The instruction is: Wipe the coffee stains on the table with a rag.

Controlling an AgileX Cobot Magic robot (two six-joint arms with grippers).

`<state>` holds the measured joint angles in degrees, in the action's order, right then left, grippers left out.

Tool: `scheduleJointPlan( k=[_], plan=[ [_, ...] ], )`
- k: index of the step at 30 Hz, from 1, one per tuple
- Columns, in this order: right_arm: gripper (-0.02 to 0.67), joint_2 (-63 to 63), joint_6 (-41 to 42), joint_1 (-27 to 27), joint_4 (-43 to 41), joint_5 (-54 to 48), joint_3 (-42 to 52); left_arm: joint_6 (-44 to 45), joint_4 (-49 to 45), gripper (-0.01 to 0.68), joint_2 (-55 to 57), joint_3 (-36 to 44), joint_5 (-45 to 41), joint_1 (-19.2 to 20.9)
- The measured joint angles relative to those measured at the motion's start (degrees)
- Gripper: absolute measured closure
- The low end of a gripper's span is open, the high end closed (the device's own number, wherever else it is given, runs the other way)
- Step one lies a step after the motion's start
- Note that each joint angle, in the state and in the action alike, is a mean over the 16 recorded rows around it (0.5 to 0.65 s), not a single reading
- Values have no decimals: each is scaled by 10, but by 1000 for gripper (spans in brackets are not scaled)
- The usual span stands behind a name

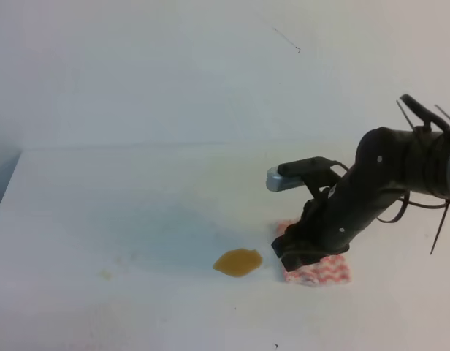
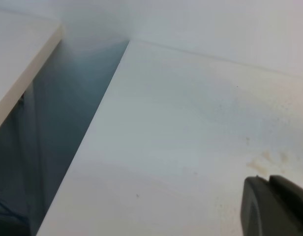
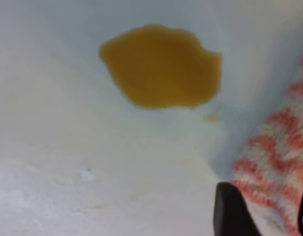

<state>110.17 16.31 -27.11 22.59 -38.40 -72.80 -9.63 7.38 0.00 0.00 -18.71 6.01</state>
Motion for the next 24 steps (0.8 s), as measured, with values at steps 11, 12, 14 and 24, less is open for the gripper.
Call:
scheduleJointPlan(
  k=[11,12,14,24],
  plan=[
    [503,70,-36,-8,-53,-20,-18,0,0,674,0,0,0,0],
    [522,73,-35,-8,-53,-24,-21,0,0,674,0,0,0,0],
    [560,77,-33,-8,-54,-34,-27,0,0,674,0,0,0,0],
    [652,81,-36,-20,-46,-93,-102,0,0,674,0,0,0,0]
  ],
)
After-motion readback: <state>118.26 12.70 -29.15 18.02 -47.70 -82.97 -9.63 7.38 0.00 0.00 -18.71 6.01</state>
